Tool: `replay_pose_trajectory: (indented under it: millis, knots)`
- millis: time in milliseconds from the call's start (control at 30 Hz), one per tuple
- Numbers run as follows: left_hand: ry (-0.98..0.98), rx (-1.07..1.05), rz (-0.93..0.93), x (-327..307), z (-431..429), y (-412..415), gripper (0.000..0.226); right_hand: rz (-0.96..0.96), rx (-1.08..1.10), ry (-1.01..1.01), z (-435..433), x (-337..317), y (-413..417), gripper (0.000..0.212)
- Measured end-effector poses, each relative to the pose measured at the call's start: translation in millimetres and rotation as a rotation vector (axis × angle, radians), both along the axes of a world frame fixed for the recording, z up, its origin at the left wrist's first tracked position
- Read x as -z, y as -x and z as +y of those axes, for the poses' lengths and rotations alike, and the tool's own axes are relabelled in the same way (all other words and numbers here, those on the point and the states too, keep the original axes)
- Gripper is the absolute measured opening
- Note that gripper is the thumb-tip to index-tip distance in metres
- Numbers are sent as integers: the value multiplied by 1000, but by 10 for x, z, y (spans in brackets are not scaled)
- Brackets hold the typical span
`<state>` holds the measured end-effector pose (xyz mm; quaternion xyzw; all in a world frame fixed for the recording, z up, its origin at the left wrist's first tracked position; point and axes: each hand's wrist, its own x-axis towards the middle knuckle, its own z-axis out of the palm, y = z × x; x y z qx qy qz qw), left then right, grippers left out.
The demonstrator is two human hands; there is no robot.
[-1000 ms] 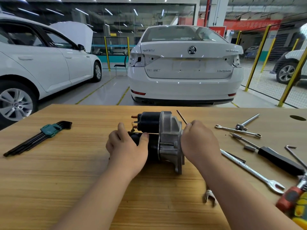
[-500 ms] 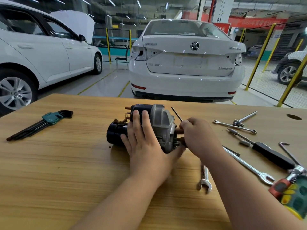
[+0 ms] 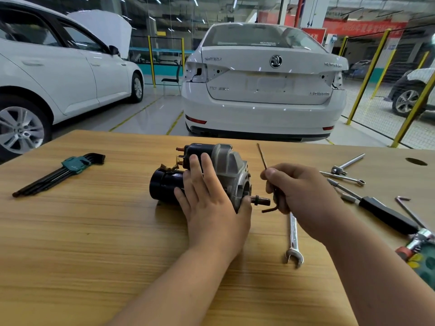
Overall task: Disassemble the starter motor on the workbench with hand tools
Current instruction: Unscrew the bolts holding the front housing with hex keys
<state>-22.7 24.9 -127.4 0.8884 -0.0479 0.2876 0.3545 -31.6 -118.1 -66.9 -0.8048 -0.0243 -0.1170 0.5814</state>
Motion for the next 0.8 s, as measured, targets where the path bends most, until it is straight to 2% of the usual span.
replay_pose_trajectory:
  millis: [67, 133, 367, 800]
  knots:
    - [4, 0, -8, 11, 21, -12, 116, 67, -54, -219, 17, 9, 40, 21]
    - [-1, 1, -14, 20, 33, -21, 116, 113, -46, -309, 53, 21, 40, 19]
    - [-25, 3, -41, 28, 45, -31, 115, 105, 43, -320, 197, 48, -62, 19]
    - [16, 11, -73, 6, 91, -3, 117, 72, 70, -355, 296, 71, -126, 17]
